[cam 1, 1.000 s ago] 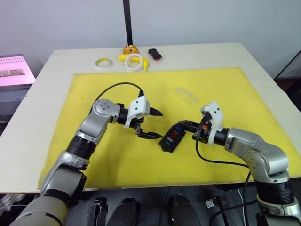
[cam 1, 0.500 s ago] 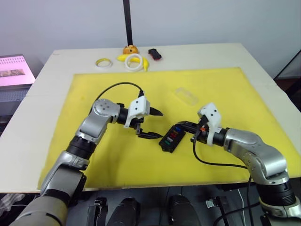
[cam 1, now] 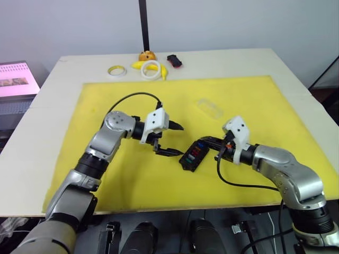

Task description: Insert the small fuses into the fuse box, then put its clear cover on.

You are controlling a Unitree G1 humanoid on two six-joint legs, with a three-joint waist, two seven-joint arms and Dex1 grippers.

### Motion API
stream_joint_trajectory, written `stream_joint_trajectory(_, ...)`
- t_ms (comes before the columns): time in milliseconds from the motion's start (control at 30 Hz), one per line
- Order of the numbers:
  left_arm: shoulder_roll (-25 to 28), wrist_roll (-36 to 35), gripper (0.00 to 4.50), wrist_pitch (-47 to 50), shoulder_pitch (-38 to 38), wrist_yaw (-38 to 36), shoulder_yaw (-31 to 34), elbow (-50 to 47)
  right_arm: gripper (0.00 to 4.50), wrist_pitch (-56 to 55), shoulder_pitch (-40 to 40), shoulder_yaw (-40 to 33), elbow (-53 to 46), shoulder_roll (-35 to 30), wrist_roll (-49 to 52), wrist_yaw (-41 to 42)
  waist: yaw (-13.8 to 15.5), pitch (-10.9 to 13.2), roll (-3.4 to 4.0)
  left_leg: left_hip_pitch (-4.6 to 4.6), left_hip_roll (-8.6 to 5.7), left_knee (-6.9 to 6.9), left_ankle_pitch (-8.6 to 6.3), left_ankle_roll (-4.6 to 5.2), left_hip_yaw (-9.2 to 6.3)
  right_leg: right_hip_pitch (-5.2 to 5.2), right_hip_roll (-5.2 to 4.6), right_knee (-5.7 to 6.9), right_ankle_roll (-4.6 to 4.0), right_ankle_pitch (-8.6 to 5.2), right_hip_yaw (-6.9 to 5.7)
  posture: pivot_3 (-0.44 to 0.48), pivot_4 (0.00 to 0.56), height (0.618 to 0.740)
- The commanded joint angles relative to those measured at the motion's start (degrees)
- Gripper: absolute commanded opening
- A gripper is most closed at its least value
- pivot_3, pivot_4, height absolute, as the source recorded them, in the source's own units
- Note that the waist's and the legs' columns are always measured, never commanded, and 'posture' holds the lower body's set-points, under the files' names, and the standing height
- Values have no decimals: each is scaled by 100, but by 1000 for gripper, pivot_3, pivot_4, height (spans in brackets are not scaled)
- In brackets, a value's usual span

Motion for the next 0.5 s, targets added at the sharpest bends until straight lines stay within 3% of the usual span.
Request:
stream_joint_trajectory(33, 105, -299, 4500, 317, 61, 130, 396, -336, 23, 168, -129, -676, -597, -83, 490, -65, -4, 0, 0, 0, 0, 0, 0, 0, 0, 0, 0, 0, 0, 0, 0, 0, 150, 740)
stream_joint_trajectory(133, 327, -627, 4500, 828, 358, 223, 742, -767, 23, 567, 40, -1390, -978, -400, 1065, 87, -3, 0, 1, 0, 1, -1, 0, 0, -2, -1, 0, 0, 0, 0, 0, 0, 150, 740)
stream_joint_trajectory(233, 765, -1063, 4500, 1527, 818, 291, 1190, -1376, 804, 774, 548, -2193, -1148, -1075, 1377, 517, 1, 0, 1, 0, 2, -5, 0, 0, -5, -1, 0, -1, 0, 0, 0, 0, 150, 740)
stream_joint_trajectory(467, 1875, -1818, 4500, 2622, 1650, 669, 2515, -1919, 4288, 693, 2073, -4042, -719, -1929, 1296, 1348, 45, 1, 0, 4, 2, 0, -1, 1, -1, 9, 0, -1, 0, 0, 1, 0, 150, 740)
stream_joint_trajectory(500, 2014, -1824, 4500, 2662, 1727, 725, 2671, -1827, 4473, 618, 2289, -4232, -628, -1956, 1198, 1421, 43, 1, 1, 5, 2, -1, -1, 2, -1, 10, 1, -1, 0, 0, 1, 0, 150, 740)
